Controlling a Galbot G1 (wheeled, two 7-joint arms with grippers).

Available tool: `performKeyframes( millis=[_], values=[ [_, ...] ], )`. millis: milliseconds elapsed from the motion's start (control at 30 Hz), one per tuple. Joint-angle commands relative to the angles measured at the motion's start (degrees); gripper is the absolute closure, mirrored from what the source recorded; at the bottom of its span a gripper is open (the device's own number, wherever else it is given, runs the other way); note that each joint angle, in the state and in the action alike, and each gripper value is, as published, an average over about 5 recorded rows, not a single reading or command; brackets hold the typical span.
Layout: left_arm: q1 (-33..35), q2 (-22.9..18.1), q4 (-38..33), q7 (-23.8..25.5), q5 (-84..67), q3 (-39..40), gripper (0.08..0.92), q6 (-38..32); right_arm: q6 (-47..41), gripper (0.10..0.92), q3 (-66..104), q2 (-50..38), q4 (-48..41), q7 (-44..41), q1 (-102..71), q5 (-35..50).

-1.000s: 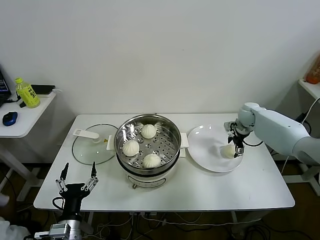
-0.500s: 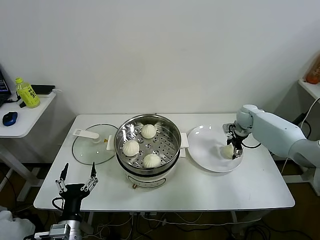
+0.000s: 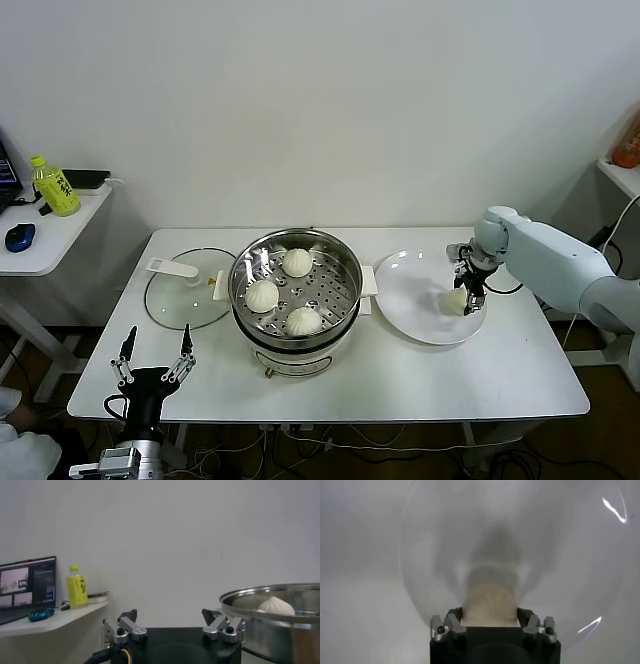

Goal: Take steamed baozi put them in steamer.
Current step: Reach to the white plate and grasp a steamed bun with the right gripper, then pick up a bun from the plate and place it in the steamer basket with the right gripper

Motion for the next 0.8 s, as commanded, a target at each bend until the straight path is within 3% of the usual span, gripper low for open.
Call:
performKeyframes(
  millis=[33, 467, 800],
  values=[
    [-0.1, 0.0, 0.2, 0.0, 0.0, -0.1, 0.177, -0.1, -1.5, 0.318, -5.3, -1.2, 4.8, -0.4, 7.0, 6.2],
    [-1.0, -0.3, 0.4, -0.1, 1.1, 1.4, 0.177, 0.2, -5.6, 0.321, -21.6, -2.4, 20.0, -0.7, 31.3, 30.2],
    [-1.1, -0.3, 0.5, -0.2, 1.6, 1.9, 0.177, 0.2, -5.3, 0.321, -24.6, 3.7, 22.6, -2.4, 41.9, 40.0]
  ],
)
